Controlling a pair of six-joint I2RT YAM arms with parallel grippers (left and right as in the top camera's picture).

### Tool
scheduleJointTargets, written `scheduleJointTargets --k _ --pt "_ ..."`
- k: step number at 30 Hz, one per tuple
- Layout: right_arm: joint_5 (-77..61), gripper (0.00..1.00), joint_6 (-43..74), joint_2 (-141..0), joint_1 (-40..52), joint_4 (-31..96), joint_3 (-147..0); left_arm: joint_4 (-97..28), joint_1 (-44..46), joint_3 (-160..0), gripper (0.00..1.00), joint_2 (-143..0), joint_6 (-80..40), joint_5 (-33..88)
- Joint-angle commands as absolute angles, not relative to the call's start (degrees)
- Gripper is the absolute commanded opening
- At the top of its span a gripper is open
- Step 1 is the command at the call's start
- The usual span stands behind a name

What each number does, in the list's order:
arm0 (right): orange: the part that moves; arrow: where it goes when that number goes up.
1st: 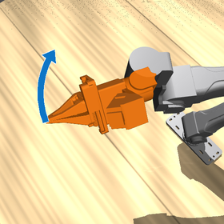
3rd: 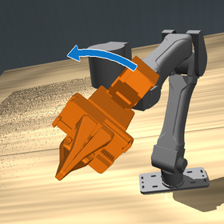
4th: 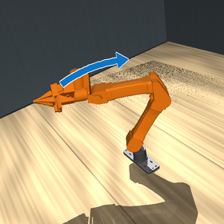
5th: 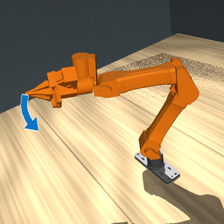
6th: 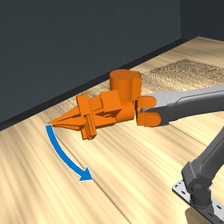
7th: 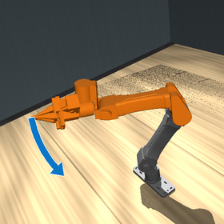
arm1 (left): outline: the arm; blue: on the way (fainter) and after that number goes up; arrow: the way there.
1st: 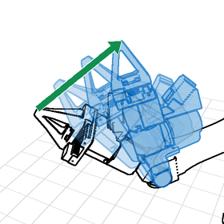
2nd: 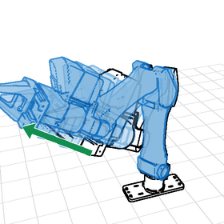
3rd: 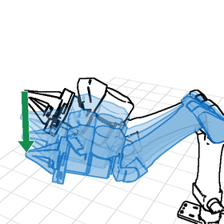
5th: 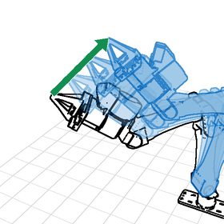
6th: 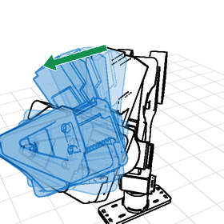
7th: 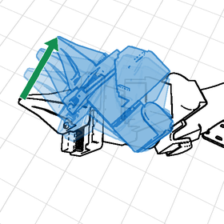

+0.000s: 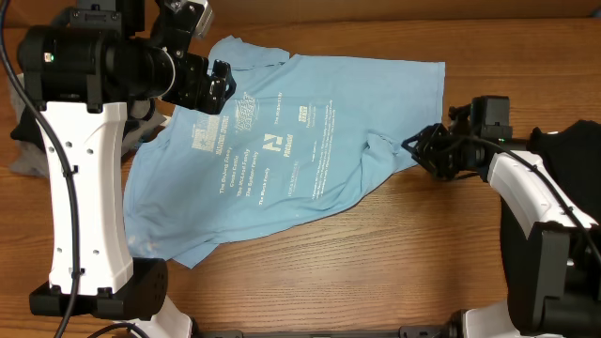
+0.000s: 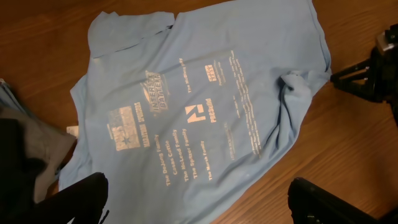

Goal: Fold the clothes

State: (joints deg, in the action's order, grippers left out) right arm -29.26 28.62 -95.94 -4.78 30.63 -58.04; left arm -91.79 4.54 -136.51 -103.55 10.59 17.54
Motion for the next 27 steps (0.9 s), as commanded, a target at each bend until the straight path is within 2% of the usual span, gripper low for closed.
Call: scheduleJointTargets --k 1,3,7,12,20,25,26,27 --pt "-25.5 0.48 23.9 -95.0 -4.1 30.7 -59.0 -91.9 4.9 -137.0 0.95 -103.4 11.6 17.4" --pt "-25.5 0.51 23.7 -95.9 -3.4 29.4 -58.5 -91.8 4.9 -137.0 0.95 -103.4 11.6 17.4" --pt "-25.5 0.52 23.7 -99.5 -2.2 26.1 -57.6 -91.7 4.9 -137.0 0.95 -103.4 11.6 17.4" --pt "-27.6 0.52 23.8 -104.6 -1.9 25.2 -57.6 -92.7 4.9 -137.0 0.95 -103.4 11.6 17.4" --pt "-29.9 0.5 23.7 -105.3 -1.8 25.8 -57.6 -92.5 4.9 -137.0 0.95 -103.4 11.6 17.4" --pt "-30.0 0.44 23.5 -105.5 0.0 25.6 -57.6 -92.5 4.9 -137.0 0.95 -103.4 11.6 17.4" --pt "-30.0 0.39 23.5 -105.6 0.7 25.5 -57.6 -92.5 4.9 -137.0 0.95 -103.4 11.6 17.4" --pt "-29.6 0.3 23.5 -105.6 1.1 25.6 -57.6 -92.5 4.9 -137.0 0.95 -103.4 11.6 17.4"
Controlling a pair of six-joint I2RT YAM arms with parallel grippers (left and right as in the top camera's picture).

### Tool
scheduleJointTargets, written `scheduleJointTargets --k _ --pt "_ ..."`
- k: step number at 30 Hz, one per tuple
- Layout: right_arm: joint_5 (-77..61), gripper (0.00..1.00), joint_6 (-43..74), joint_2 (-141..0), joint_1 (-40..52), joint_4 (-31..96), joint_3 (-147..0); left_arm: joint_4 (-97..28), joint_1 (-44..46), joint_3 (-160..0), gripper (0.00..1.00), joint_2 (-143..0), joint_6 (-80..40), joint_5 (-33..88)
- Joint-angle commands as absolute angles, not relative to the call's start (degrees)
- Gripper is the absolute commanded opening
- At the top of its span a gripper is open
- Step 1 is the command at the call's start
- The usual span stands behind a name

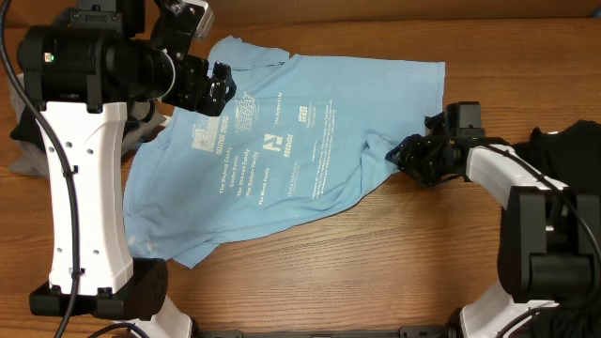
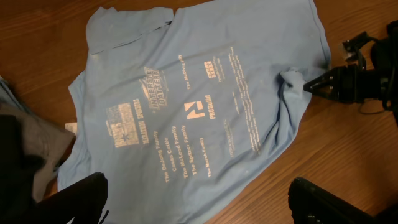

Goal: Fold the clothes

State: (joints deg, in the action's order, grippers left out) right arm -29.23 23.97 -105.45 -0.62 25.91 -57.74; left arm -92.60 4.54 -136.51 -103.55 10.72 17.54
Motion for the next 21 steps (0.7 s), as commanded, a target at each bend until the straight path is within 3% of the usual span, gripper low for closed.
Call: scheduleJointTargets --k 1,3,14,21 --pt "-29.6 0.2 23.5 -105.6 1.2 25.8 -57.6 -92.6 4.9 -137.0 0.95 -103.4 11.6 17.4" --pt "-29.6 0.04 23.5 -105.4 1.2 26.3 -57.7 -92.7 4.9 -137.0 0.95 -103.4 11.6 17.4" --pt "-28.7 0.04 22.0 -94.4 -3.4 41.8 -60.9 -92.7 4.9 -137.0 0.97 -103.4 11.6 17.4" --pt "-15.3 0.04 23.2 -83.7 -3.5 55.5 -61.2 -92.7 4.9 -137.0 0.99 -103.4 11.7 17.4"
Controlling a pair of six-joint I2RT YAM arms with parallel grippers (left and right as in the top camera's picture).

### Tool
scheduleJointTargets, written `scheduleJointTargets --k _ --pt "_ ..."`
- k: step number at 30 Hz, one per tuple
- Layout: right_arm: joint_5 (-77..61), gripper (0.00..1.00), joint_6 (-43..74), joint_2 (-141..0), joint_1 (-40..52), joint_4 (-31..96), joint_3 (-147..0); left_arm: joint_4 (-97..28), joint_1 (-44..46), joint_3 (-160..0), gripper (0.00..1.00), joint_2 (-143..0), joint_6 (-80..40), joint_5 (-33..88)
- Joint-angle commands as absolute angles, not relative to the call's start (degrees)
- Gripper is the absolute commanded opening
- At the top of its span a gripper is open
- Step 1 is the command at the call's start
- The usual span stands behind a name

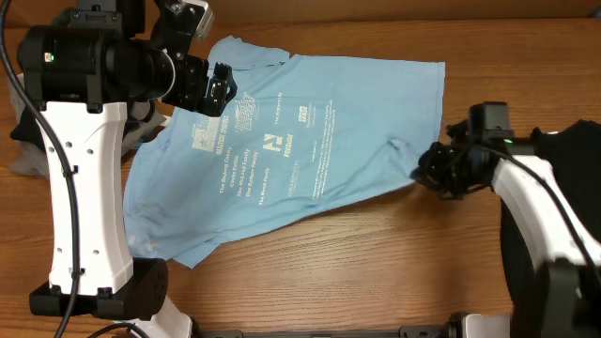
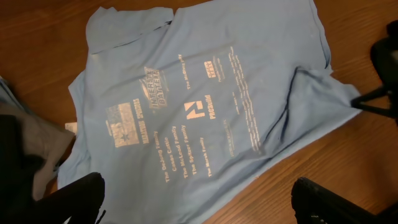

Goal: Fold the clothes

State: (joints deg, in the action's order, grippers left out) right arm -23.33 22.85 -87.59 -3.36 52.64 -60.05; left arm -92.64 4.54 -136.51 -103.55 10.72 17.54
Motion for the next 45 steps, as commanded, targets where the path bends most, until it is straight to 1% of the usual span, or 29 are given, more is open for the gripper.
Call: scheduleJointTargets --k 1,4,8,10,11,15,16,19,23,25,27,29,30,31,32,35,39,45 --pt "-13.8 0.04 23.8 -82.7 -3.5 57.5 -61.2 -92.7 4.9 -137.0 0.99 -103.4 11.7 17.4" --pt "-10.7 0.04 25.6 -80.5 -3.5 64.1 -61.2 -92.7 4.9 -137.0 1.0 -103.4 11.8 17.4" --pt "-10.5 0.04 26.0 -80.3 -3.5 72.5 -61.1 -92.4 4.9 -137.0 1.0 -103.4 11.9 17.4" --pt "-10.5 0.06 26.0 -80.3 -3.5 75.8 -61.1 -92.2 4.9 -137.0 1.0 -103.4 11.9 17.4" --pt "-10.5 0.09 26.0 -80.3 -3.5 77.3 -61.1 -92.2 4.9 -137.0 1.0 -103.4 11.9 17.4" --pt "-10.4 0.49 26.0 -80.3 -3.5 81.8 -61.1 -92.1 4.9 -137.0 1.0 -103.4 11.8 17.4" --pt "-10.1 0.6 26.0 -80.3 -3.5 82.1 -61.1 -92.2 4.9 -137.0 1.0 -103.4 11.8 17.4" --pt "-8.5 0.63 26.0 -80.3 -3.5 80.9 -61.1 -92.5 4.9 -137.0 1.0 -103.4 11.8 17.6" --pt "-8.6 0.64 25.9 -80.2 -3.5 74.0 -61.2 -93.5 4.9 -137.0 1.0 -103.4 11.4 17.8" --pt "-8.7 0.68 25.7 -80.3 -3.5 69.9 -61.2 -93.8 4.9 -137.0 1.0 -103.4 11.4 17.3" --pt "-9.3 0.67 25.7 -80.3 -3.5 64.9 -61.1 -94.7 4.8 -137.0 1.0 -103.4 11.4 16.4" --pt "-10.2 0.61 25.5 -80.8 -3.5 59.4 -61.0 -95.6 4.8 -137.0 1.0 -103.4 11.4 15.2" --pt "-10.5 0.54 25.4 -81.1 -3.5 56.8 -60.7 -95.9 4.8 -137.0 1.0 -103.4 11.4 14.7" --pt "-11.7 0.42 25.5 -81.6 -3.4 53.7 -60.1 -96.3 4.8 -137.0 1.0 -103.4 11.4 14.4" --pt "-13.0 0.34 25.5 -82.2 -3.4 51.2 -59.5 -96.5 4.8 -137.0 1.0 -103.4 11.4 14.4" --pt "-16.2 0.2 25.5 -86.0 -3.4 44.9 -58.0 -96.7 4.8 -137.0 1.0 -103.4 11.4 14.4" --pt "-19.3 0.14 25.5 -93.4 -3.4 39.6 -57.5 -96.7 4.8 -137.0 1.0 -103.4 11.4 14.4" --pt "-19.9 0.04 25.5 -101.2 -3.6 36.8 -57.5 -96.7 4.8 -137.0 1.0 -103.4 11.4 14.4"
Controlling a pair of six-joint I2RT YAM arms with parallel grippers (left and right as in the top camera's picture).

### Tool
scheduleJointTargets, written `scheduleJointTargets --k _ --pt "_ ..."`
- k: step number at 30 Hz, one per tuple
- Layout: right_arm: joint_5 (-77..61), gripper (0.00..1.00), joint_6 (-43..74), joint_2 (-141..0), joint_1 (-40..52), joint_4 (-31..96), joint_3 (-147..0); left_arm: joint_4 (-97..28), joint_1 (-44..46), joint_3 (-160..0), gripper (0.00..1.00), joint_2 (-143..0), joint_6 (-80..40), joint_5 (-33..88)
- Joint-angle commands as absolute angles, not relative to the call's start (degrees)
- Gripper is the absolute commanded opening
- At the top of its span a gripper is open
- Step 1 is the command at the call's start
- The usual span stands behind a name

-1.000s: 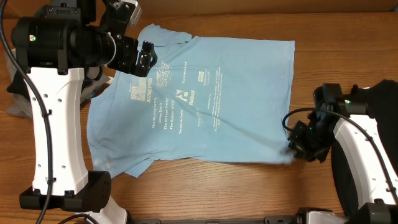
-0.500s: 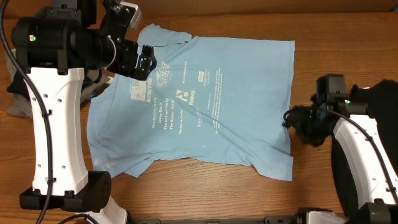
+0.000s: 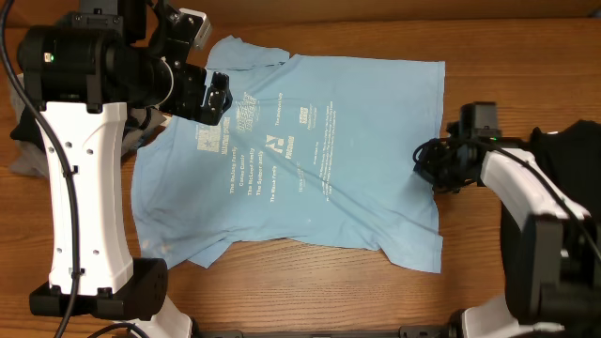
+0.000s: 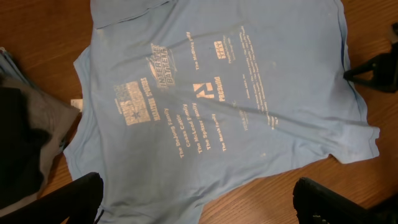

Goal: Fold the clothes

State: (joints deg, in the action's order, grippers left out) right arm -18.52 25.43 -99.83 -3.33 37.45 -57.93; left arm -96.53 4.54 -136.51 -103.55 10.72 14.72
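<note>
A light blue T-shirt (image 3: pixel 300 150) with pale print lies spread nearly flat on the wooden table (image 3: pixel 329 291), its collar at the far left. In the left wrist view the shirt (image 4: pixel 217 93) fills most of the frame. My left gripper (image 3: pixel 202 94) hangs high over the shirt's collar end, and seen from the wrist the left gripper (image 4: pixel 199 193) is open and empty. My right gripper (image 3: pixel 427 169) sits low at the shirt's right edge; in the wrist view the right gripper (image 4: pixel 354 76) touches that edge with its tip. Whether it pinches the cloth is unclear.
A heap of grey and dark clothes (image 4: pixel 28 130) lies left of the shirt, partly under the left arm (image 3: pixel 84 188). A black garment (image 3: pixel 573 141) sits at the table's right edge behind the right arm.
The shirt's lower right part, then bunched and drawn toward the right gripper, now lies spread out flat with its corner near the front. The left wrist view has shifted slightly.
The shirt first lay with its right side folded over and the right gripper just off it. Then that gripper was at the fold, then further right with the cloth drawn after it. Now the shirt lies opened out.
</note>
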Motion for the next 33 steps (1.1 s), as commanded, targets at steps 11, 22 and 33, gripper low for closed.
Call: scheduleJointTargets --k 11,22,33 --pt "-4.5 0.04 27.9 -101.6 -7.2 40.5 -57.8 -96.6 4.8 -137.0 1.0 -103.5 11.4 14.4" --pt "-21.9 0.04 18.2 -99.0 -12.5 40.8 -60.9 -96.7 4.8 -137.0 1.0 -103.5 11.4 14.4" --pt "-11.5 0.11 24.5 -98.4 -3.0 32.0 -59.9 -96.8 4.8 -137.0 1.0 -103.5 11.3 14.6"
